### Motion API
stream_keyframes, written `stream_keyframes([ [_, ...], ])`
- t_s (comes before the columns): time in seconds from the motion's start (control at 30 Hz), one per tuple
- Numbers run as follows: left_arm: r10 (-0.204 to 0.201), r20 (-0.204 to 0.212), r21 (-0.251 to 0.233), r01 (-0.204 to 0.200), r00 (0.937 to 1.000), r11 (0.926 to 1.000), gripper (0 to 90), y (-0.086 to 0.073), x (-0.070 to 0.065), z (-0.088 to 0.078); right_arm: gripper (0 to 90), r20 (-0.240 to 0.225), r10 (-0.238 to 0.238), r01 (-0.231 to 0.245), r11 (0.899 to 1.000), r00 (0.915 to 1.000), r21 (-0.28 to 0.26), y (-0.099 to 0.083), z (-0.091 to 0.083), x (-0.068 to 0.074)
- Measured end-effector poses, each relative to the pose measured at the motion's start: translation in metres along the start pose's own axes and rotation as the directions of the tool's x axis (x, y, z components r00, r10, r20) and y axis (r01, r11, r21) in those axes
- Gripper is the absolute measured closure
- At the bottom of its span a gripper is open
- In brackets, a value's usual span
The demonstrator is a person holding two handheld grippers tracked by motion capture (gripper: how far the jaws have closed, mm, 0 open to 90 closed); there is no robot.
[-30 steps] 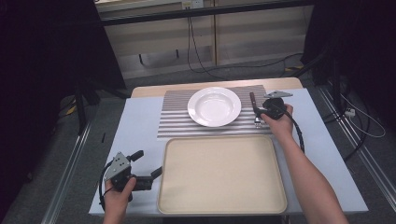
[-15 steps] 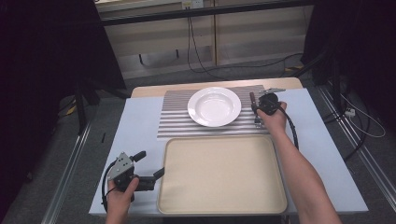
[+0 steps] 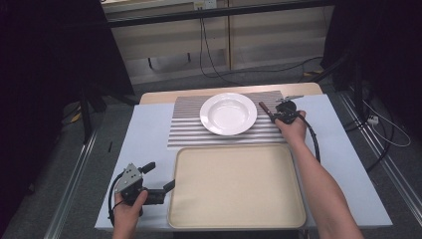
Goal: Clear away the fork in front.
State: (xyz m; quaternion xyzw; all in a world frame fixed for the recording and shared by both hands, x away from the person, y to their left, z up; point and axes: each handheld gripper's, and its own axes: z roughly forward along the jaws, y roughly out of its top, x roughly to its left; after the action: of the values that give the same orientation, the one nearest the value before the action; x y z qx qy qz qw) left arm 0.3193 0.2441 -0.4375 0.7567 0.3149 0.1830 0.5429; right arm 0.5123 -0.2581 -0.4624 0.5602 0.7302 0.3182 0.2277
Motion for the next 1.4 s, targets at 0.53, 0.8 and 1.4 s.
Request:
stream_keyframes([
  [0.53, -0.017, -0.013, -0.022, 0.016, 0.9998, 0.9996, 2.2, 0.0, 0.001, -0.009, 78.7, -0.091, 0.004, -0.002, 1.0, 0.9958, 0.022, -0.038, -0.044, -0.007],
  [0.8, -0.01, -0.015, -0.009, 0.01, 0.9998, 0.9999, 2.2, -0.001, 0.0, -0.007, 78.7, -0.101, -0.014, 0.017, 0.999, 0.9948, 0.032, -0.051, -0.06, -0.01],
  [1.4, 0.001, -0.023, 0.006, -0.001, 0.9997, 1.0, 2.3, -0.002, 0.001, -0.007, 73.2, -0.125, -0.043, 0.051, 0.997, 0.9912, 0.062, -0.058, -0.072, -0.012],
])
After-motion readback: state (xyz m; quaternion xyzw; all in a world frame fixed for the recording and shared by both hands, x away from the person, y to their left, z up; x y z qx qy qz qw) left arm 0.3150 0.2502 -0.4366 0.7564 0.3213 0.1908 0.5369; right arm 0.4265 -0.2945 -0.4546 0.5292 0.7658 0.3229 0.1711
